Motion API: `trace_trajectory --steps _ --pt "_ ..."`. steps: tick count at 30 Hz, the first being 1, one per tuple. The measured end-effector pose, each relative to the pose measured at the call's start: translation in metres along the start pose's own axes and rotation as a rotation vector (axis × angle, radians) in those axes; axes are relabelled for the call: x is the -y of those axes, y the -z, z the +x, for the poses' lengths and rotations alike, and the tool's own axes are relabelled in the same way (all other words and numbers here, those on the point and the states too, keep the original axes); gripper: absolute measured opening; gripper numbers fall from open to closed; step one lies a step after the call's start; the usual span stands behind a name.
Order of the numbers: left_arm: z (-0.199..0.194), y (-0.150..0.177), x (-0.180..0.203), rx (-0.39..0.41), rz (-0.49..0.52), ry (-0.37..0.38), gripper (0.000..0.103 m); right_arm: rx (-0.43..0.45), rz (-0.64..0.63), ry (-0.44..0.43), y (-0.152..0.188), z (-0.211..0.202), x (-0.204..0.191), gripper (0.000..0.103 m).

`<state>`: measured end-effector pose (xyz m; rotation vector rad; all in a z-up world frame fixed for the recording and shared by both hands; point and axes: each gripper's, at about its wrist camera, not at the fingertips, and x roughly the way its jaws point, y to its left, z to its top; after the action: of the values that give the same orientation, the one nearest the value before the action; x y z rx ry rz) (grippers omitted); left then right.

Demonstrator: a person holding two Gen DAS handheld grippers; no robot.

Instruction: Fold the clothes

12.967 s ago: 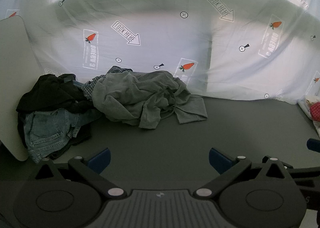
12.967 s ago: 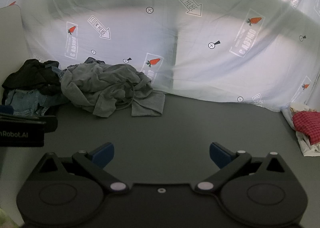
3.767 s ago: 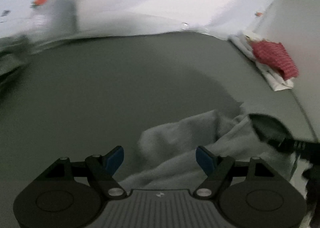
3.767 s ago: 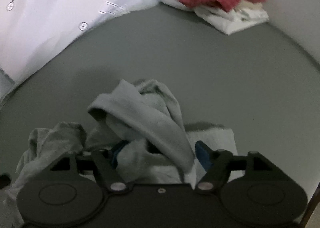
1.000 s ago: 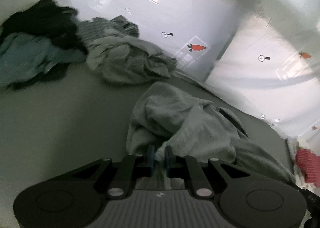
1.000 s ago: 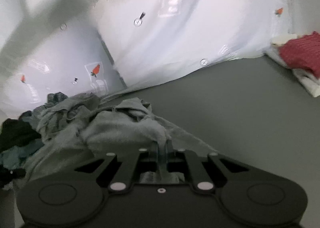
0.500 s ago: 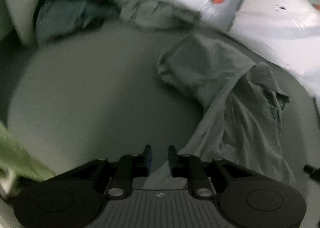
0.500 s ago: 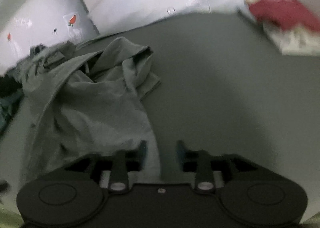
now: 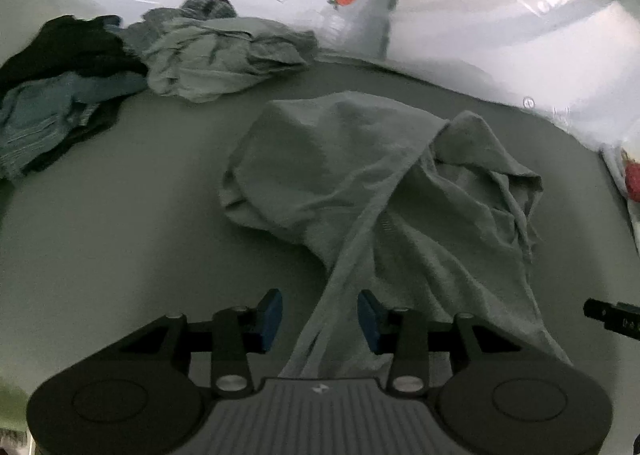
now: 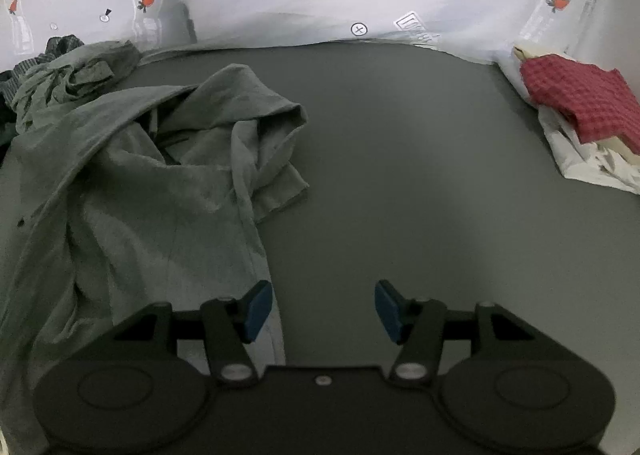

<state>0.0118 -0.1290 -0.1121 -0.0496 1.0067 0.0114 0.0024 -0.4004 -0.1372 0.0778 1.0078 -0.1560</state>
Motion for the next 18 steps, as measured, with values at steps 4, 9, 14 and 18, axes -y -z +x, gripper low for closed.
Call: trace_trajectory --steps 4,9,14,18 --pt "0.019 -0.018 0.007 -0.021 0.036 -0.003 0.045 -0.019 0.006 0.003 -0.015 0.015 -0.004 0.059" --pt "0.051 -0.047 0.009 -0.044 0.069 -0.014 0.048 -0.041 0.013 0.017 -0.042 0.047 -0.01 0.059" --pt "0.088 -0.082 0.013 -0.061 0.103 -0.033 0.051 -0.077 0.005 0.027 -0.077 0.086 -0.019 0.059" --pt "0.115 -0.105 0.023 -0.038 0.151 -0.046 0.056 -0.082 -0.031 0.04 -0.105 0.117 -0.028 0.06"
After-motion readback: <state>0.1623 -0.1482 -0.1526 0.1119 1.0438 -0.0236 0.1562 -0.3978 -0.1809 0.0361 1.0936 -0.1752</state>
